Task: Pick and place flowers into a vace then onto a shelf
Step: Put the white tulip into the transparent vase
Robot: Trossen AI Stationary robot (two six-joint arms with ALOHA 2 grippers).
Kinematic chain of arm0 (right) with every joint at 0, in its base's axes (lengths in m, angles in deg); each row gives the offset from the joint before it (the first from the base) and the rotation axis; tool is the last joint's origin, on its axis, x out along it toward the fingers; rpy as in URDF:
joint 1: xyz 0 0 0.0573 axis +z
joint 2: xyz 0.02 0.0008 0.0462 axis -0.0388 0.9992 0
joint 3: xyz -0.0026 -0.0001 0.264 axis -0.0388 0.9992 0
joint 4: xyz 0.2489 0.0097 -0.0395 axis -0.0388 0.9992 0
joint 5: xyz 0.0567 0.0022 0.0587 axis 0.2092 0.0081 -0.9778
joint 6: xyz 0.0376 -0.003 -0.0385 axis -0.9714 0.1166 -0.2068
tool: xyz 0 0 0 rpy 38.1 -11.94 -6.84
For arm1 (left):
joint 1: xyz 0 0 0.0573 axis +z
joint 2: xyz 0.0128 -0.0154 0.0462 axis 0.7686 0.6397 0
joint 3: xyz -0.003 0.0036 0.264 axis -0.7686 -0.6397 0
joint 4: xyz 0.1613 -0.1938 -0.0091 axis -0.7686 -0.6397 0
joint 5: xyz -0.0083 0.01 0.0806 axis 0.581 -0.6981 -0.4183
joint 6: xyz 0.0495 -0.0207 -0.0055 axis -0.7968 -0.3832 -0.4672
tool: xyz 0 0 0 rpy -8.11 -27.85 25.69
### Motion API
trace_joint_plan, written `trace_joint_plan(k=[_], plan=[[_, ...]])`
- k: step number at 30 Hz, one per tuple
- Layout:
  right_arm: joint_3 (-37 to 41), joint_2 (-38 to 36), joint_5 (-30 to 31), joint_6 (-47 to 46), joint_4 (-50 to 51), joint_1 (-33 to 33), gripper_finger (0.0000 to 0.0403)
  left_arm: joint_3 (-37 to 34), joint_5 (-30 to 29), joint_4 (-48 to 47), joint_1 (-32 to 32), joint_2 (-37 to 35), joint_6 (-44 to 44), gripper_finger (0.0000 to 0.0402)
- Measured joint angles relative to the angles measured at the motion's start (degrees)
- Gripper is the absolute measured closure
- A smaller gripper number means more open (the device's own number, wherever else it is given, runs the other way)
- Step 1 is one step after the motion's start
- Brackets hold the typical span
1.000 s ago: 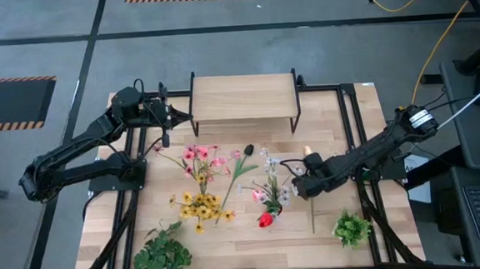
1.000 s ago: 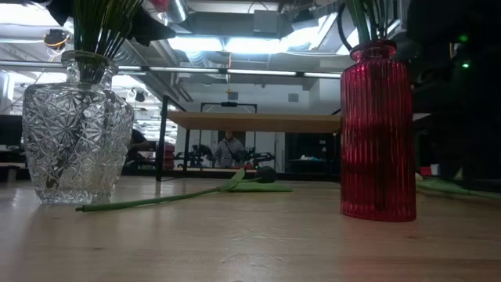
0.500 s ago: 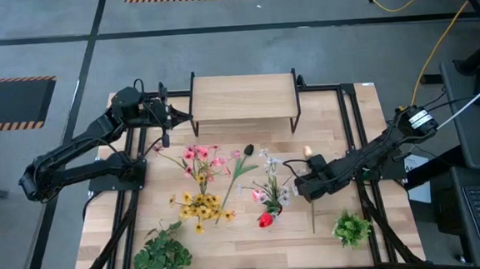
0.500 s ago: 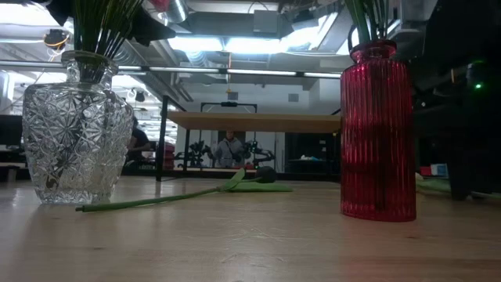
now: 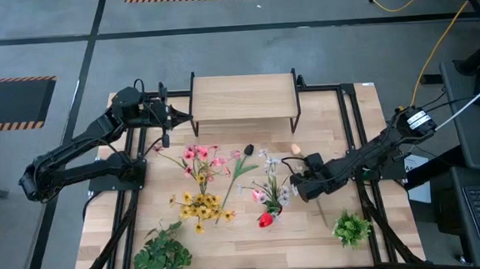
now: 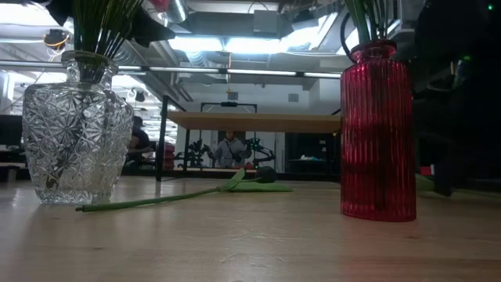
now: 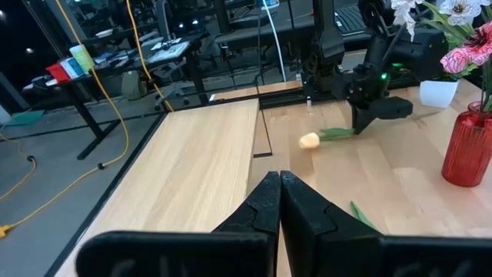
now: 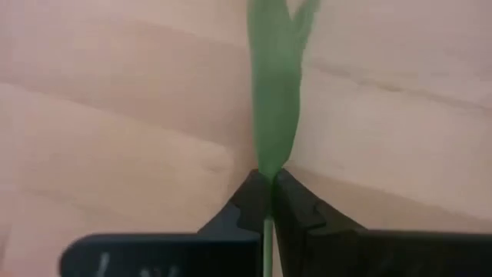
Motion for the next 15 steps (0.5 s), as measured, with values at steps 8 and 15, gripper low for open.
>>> trace_joint_plan(k=[8, 15], plan=[[0.0, 0.0, 1.0, 2.9, -2.3, -1.3, 0.0397, 0.0, 0.0, 0.0, 0.0, 0.0, 0.1, 0.0397], [0.0, -4.5, 1.0, 9.7, -3.2, -3.5, 0.0397, 0.0, 0.0, -0.2, 0.0, 0.0, 0.1, 0.0399]])
